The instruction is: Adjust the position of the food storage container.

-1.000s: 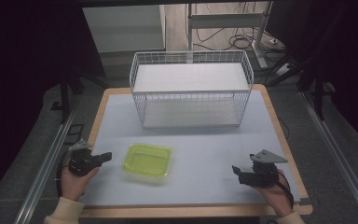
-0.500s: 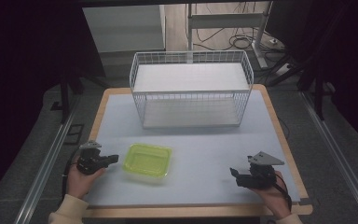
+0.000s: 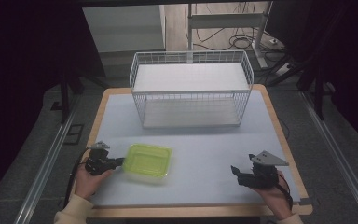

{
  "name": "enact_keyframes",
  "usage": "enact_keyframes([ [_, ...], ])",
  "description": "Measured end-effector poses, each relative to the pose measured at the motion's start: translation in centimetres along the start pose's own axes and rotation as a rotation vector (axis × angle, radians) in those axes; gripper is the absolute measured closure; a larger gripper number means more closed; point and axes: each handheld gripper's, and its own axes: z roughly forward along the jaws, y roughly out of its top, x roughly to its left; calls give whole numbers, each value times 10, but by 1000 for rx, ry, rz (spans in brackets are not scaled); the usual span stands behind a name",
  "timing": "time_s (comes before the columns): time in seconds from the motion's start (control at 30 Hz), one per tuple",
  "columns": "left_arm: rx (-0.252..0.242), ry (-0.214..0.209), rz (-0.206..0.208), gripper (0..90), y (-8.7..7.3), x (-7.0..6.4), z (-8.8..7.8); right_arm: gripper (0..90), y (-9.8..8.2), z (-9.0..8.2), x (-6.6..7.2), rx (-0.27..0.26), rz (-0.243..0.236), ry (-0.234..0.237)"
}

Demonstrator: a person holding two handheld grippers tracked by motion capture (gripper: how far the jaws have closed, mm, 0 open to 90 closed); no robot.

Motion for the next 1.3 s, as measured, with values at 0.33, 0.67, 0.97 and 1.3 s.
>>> enact_keyframes([
  [0.33, 12, -34, 11, 900, 1, -6, 7, 185, 0, 0, 0, 1, 1, -2],
  [0.67, 15, -42, 30, 900, 6, -18, 10, 185, 0, 1, 0, 6, 4, -3],
  [0.97, 38, -54, 62, 900, 12, -36, 20, 185, 0, 1, 0, 9, 2, -4],
  [1.3, 59, -64, 74, 900, 16, -51, 30, 185, 0, 1, 1, 13, -2, -2],
])
